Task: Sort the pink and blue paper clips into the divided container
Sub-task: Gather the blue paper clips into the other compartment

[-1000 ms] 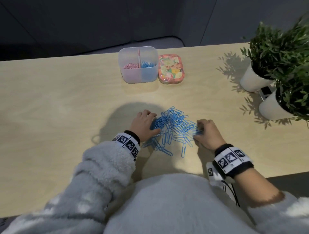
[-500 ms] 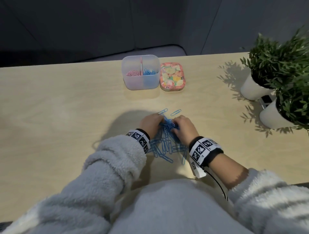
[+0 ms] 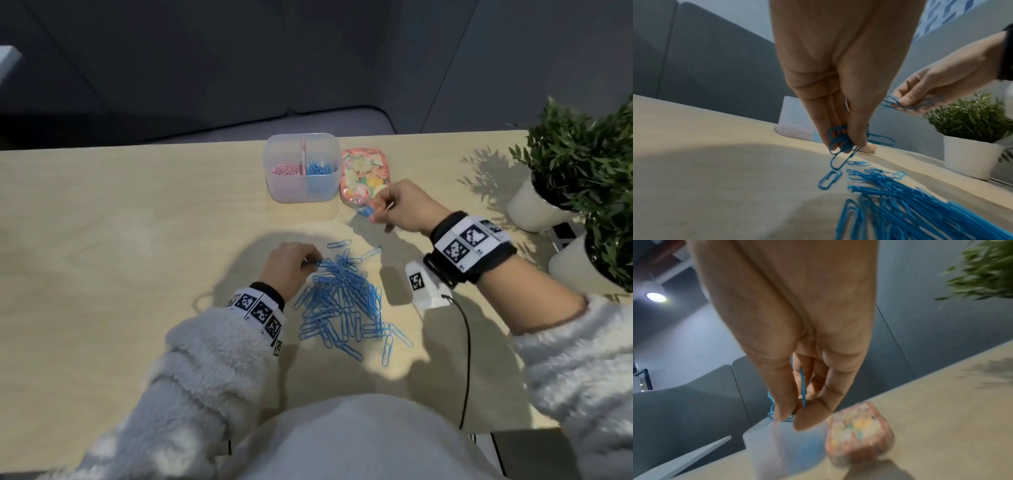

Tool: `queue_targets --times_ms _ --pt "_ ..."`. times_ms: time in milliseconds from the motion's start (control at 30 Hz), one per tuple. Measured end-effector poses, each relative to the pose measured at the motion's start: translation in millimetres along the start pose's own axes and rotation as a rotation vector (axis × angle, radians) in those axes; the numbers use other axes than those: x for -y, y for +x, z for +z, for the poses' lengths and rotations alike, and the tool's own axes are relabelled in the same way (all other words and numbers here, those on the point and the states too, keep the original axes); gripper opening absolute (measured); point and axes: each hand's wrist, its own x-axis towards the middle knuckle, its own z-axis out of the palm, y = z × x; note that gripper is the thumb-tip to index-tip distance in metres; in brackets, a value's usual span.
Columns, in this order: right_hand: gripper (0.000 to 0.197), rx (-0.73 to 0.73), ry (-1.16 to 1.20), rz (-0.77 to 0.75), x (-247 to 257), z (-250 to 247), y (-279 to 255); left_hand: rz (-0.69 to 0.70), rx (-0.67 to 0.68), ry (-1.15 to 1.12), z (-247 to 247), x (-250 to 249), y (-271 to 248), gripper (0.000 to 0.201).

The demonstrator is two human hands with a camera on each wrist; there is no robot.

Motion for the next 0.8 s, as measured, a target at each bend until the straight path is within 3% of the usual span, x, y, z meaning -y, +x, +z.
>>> queue_targets --times_ms 100,233,400,600,700,800 --pt "0.037 -0.102 -0.07 -0.051 30 -16 36 -0.006 -0.018 -0.037 -8 1 2 0.014" --pt "0.006 -0.193 -0.243 -0.056 58 -9 82 -0.026 -0.046 -0.114 -23 0 16 0.013" --pt "0.021 -0.153 -0.395 -0.045 70 17 108 -0.033 -0.113 -0.148 -48 -8 47 0.013" --pt "0.033 -0.236 -0.1 -0.094 61 17 103 -0.04 -0.297 -0.16 -63 -22 110 0.018" --pt "0.031 -0.348 0.118 -0.125 38 12 90 -0.081 -0.283 -0.147 -62 -32 141 0.02" --pt "0.022 -0.381 0.153 -0.117 9 10 66 -0.121 -0.172 -0.019 -59 -35 162 0.02"
